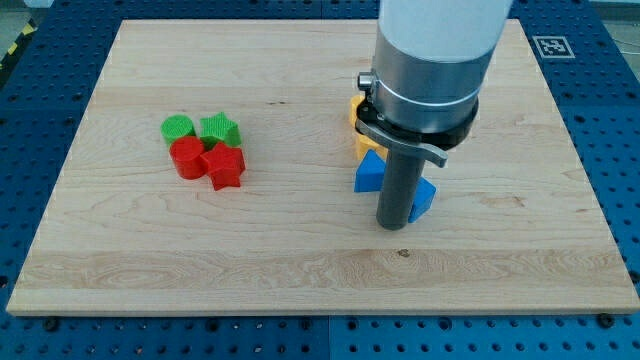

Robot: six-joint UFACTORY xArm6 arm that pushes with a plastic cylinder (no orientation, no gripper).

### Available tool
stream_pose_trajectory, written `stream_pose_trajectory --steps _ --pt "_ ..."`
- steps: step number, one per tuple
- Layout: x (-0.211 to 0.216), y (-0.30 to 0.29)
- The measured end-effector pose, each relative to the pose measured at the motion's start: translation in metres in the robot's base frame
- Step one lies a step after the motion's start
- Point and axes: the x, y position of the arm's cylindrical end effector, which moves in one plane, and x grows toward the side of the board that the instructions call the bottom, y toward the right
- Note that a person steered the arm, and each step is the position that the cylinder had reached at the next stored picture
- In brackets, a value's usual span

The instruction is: Drag the blue cube to the bottom right of yellow hexagon

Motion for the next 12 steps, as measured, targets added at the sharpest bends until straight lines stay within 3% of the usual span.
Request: stream_pose_trajectory --steps 2,5,7,8,9,10,12 --pt "0.027 0.025" --pt "-0.040 0.033" --pt "-0.047 0.027" --pt "-0.056 0.053" --pt "-0.090 0.063" --pt "-0.154 0.054" --pt "-0.173 -0.003"
